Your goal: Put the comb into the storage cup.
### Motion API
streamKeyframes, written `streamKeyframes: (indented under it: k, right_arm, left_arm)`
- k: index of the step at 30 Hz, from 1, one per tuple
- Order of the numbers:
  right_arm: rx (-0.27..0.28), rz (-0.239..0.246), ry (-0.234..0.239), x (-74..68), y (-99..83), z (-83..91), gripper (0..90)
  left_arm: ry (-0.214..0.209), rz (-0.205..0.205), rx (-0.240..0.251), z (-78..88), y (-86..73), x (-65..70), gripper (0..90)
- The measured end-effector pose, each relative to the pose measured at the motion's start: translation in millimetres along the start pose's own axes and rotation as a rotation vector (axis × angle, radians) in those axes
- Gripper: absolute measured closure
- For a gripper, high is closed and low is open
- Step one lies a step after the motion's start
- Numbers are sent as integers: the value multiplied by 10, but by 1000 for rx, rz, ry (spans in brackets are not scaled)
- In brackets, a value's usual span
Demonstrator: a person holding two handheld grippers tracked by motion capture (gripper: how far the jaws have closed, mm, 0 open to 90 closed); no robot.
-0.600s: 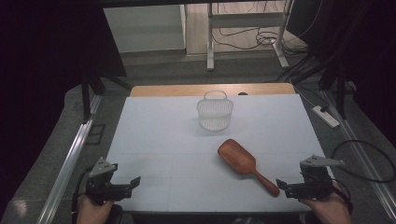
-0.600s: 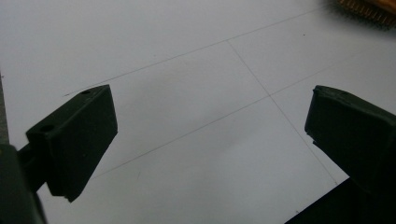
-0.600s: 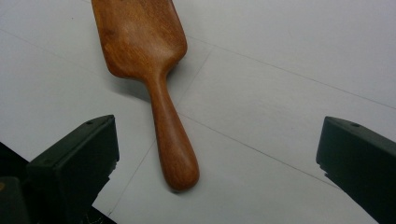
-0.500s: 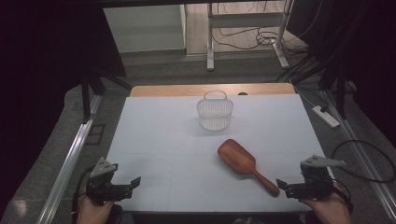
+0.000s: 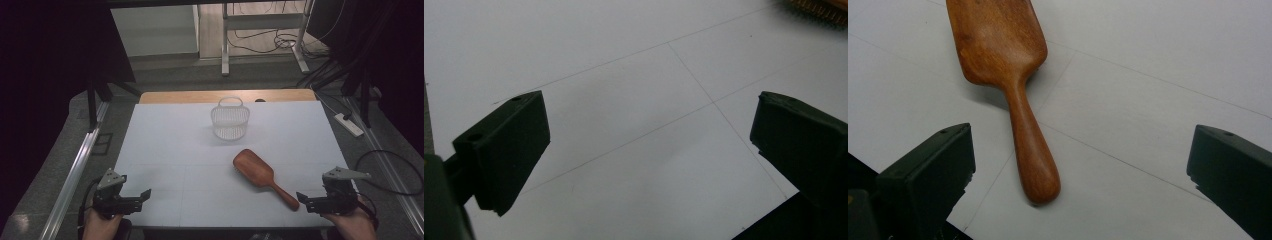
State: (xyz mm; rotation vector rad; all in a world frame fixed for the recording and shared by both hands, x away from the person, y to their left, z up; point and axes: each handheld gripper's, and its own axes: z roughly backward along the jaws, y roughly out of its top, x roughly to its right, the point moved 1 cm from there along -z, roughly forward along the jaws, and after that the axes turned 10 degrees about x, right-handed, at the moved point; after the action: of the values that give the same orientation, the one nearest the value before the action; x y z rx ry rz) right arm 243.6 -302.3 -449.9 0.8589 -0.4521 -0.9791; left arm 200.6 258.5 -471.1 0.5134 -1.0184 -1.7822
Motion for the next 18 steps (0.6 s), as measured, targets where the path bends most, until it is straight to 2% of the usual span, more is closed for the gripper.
streamKeyframes:
  k: [13,18]
  right_arm:
    - [3,-20,3,13,9,2,0]
    - [-10,5,22,1,14,-10,0]
  left_arm:
    - [-5,8,4,2,-3,-10,35]
    - [-8,8,3,-8,4,-11,35]
